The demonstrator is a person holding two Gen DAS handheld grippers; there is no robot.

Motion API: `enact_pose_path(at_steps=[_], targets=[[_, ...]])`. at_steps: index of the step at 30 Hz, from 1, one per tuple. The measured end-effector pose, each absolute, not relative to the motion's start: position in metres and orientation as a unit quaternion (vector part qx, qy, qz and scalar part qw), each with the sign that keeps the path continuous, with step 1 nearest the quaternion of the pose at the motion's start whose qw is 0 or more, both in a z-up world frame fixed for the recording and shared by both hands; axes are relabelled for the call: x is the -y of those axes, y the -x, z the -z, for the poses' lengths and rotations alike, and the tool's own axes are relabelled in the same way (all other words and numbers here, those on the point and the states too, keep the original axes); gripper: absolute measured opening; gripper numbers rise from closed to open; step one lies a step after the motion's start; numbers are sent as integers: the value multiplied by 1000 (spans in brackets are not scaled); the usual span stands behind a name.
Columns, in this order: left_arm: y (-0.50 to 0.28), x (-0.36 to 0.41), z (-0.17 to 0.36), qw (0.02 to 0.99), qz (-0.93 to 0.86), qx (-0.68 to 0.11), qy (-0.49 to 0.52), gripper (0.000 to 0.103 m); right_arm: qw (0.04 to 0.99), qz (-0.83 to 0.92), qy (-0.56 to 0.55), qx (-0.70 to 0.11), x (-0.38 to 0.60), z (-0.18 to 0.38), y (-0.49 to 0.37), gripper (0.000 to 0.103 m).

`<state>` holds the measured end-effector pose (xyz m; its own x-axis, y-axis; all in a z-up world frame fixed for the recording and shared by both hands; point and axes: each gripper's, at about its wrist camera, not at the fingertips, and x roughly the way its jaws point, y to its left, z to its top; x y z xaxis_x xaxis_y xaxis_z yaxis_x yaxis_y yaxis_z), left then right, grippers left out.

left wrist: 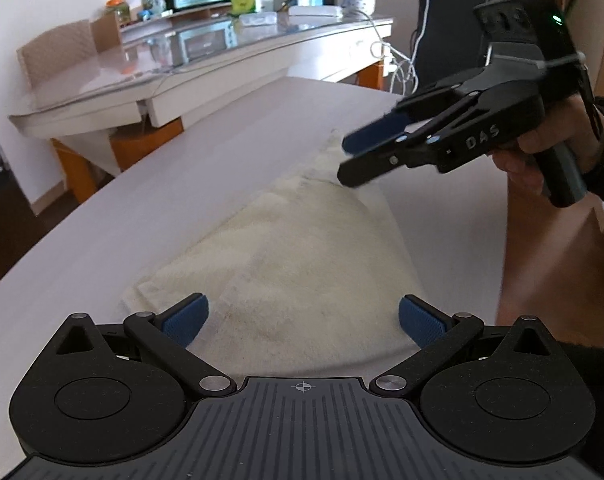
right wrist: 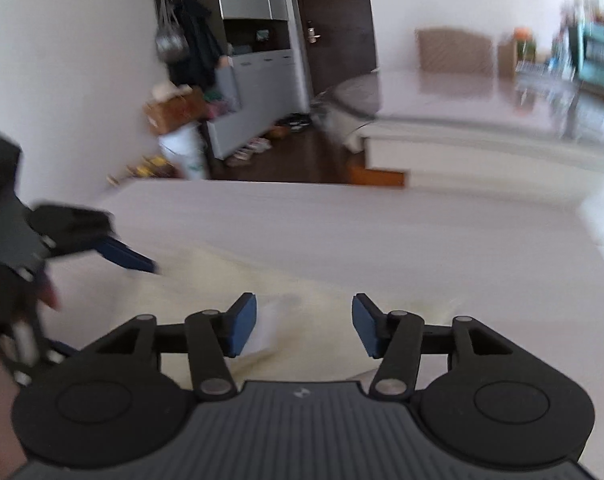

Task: Fold towel
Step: 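Lift the towel with the right gripper and shake it open, then lower the towel onto the table and open the right gripper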

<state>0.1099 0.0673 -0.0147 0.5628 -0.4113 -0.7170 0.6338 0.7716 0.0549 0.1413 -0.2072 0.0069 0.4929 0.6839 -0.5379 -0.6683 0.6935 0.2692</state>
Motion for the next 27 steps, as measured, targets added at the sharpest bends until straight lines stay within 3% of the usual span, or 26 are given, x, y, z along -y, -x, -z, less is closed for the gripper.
enact_pose_path(at_steps=[4,5,8,18,19,21,25,27], targets=[[-97,-74,16,874,280,-360,-167,103,861,-396,12,-318,191,-1,-136,58],[-94,-77,15,876,275,-361,-166,103,859,-400,14,-318,187,0,-136,50],[-85,-88,11,880,255,-365,-167,103,858,-404,23,-315,177,-1,-132,7],[-61,-142,-14,899,161,-361,-189,103,729,-617,16,-297,129,-36,-50,9],[-58,-150,-17,903,143,-360,-187,103,717,-633,27,-293,121,-36,-40,13],[-54,-160,-21,908,120,-360,-177,103,708,-643,48,-289,110,-35,-29,32],[-53,-167,-25,915,100,-357,-161,103,745,-610,41,-269,115,-39,-34,35],[-56,-164,-24,916,103,-355,-156,103,779,-569,47,-261,121,-36,-50,45]])
